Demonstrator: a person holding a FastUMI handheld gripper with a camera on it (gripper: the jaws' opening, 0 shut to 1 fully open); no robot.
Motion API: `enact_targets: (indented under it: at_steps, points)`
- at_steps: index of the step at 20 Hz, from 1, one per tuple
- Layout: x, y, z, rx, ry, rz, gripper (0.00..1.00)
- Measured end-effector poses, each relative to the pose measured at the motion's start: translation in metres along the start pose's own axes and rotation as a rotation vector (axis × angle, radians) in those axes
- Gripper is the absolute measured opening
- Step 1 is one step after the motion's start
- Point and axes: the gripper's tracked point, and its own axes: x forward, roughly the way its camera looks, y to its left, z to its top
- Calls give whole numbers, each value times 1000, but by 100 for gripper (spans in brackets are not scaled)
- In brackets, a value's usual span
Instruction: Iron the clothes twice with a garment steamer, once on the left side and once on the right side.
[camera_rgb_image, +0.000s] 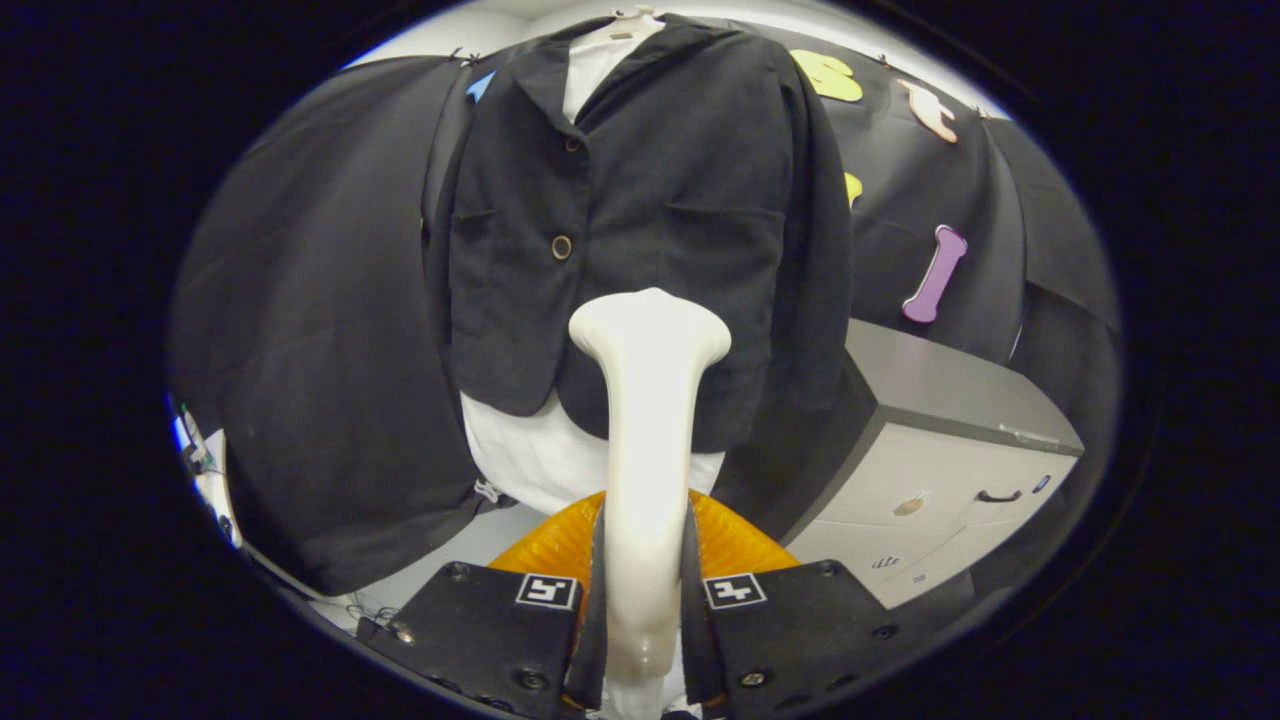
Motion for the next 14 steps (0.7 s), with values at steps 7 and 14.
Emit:
enact_targets:
  at_steps: [7,14]
  points:
    - [-23,-3,29,11,-55,10,33]
    - [-64,5,102,30,-191,30,33]
